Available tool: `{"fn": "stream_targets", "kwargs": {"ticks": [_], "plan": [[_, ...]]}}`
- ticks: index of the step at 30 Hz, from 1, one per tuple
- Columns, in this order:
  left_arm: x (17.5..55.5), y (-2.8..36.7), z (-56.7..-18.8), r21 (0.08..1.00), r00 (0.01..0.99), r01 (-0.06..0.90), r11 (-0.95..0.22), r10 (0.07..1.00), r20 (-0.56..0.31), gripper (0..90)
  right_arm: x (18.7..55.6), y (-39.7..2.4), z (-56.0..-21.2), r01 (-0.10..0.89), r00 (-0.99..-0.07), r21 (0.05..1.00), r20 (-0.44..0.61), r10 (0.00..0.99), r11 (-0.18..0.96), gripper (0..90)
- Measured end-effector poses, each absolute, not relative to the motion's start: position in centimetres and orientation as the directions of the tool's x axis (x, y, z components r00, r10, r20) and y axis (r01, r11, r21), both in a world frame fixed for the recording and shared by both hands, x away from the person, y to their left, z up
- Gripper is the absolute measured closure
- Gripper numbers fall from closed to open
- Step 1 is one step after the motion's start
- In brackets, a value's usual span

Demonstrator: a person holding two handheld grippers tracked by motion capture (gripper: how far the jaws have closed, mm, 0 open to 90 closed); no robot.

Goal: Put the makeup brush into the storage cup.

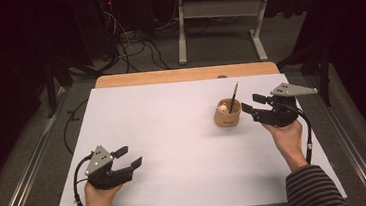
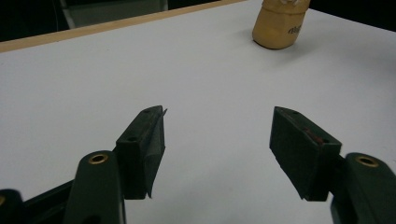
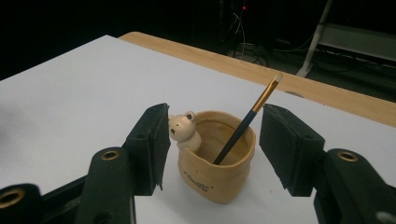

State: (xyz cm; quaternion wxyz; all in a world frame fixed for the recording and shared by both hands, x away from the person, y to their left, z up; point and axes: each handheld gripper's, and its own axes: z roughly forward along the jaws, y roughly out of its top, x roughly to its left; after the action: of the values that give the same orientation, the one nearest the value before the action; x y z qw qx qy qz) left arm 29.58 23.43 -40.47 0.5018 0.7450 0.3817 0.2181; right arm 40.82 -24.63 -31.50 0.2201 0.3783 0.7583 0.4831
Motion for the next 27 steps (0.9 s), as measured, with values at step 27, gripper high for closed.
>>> {"fn": "stream_targets", "kwargs": {"ticks": [27], "plan": [[29.5, 23.5, -40.4, 0.915, 0.613, 0.348, -0.203, 0.788, -0.059, 35.4, 38.1, -25.6, -31.6, 0.344, -0.649, 0.907, 0.043, 0.76, 0.242, 42.4]]}}
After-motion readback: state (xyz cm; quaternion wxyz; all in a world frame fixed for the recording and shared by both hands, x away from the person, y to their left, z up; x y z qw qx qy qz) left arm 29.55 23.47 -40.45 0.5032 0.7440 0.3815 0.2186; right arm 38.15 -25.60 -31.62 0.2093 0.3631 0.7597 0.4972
